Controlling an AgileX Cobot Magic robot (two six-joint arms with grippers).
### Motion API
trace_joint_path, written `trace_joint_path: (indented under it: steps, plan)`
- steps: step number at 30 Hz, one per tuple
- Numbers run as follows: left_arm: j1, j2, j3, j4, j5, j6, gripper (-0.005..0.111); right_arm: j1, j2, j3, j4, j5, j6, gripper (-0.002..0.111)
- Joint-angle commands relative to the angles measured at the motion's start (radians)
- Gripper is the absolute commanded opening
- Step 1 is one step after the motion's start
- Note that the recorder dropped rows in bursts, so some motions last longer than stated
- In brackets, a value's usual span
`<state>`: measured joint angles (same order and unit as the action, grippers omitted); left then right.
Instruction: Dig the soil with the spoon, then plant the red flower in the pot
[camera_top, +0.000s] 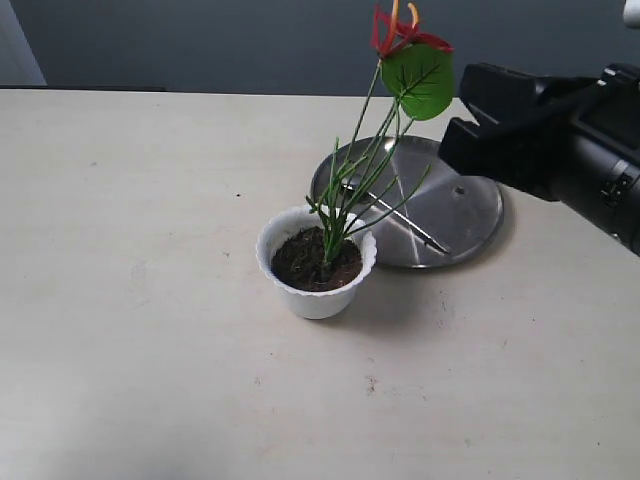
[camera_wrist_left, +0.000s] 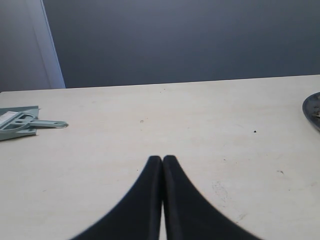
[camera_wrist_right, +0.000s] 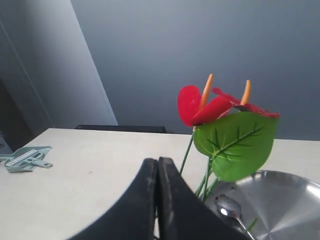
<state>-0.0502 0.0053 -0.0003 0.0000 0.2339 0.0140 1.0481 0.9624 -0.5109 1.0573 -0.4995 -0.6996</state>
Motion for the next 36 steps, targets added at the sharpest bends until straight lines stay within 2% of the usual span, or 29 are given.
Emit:
trace_joint_path:
  steps: [1,5,10,13,17,21,24,27,31,36]
  plan:
    - [0.0,-0.005,0.0,0.0,-0.001,-0.004,0.0,-0.001,0.003,-0.001,0.036,-0.016,-0.011,-0.001]
    - [0.0,-0.005,0.0,0.0,-0.001,-0.004,0.0,-0.001,0.003,-0.001,0.033,-0.02,-0.011,-0.001]
    - [0.0,-0.005,0.0,0.0,-0.001,-0.004,0.0,0.003,-0.017,-0.001,0.088,-0.148,-0.089,-0.001]
    - [0.0,-0.005,0.0,0.0,-0.001,-0.004,0.0,-0.026,-0.071,-0.001,0.131,-0.088,-0.183,-0.001]
    - [0.0,-0.005,0.0,0.0,-0.001,-0.004,0.0,-0.215,-0.143,-0.001,0.115,0.277,-0.313,-0.001]
    - [0.0,-0.005,0.0,0.0,-0.001,-0.004,0.0,-0.517,-0.257,-0.001,0.06,0.694,-0.342,-0.001]
    - [0.0,-0.005,0.0,0.0,-0.001,-0.004,0.0,-0.664,-0.345,-0.001,0.047,0.799,-0.342,-0.001]
    - [0.0,-0.005,0.0,0.0,-0.001,-0.004,0.0,-0.72,-0.406,-0.001,0.047,0.828,-0.342,-0.001]
    - [0.0,-0.005,0.0,0.0,-0.001,-0.004,0.0,-0.727,-0.47,-0.001,0.024,0.846,-0.313,-0.001]
    - [0.0,-0.005,0.0,0.0,-0.001,-0.004,0.0,-0.75,-0.489,-0.001,-0.247,0.903,-0.035,-0.001]
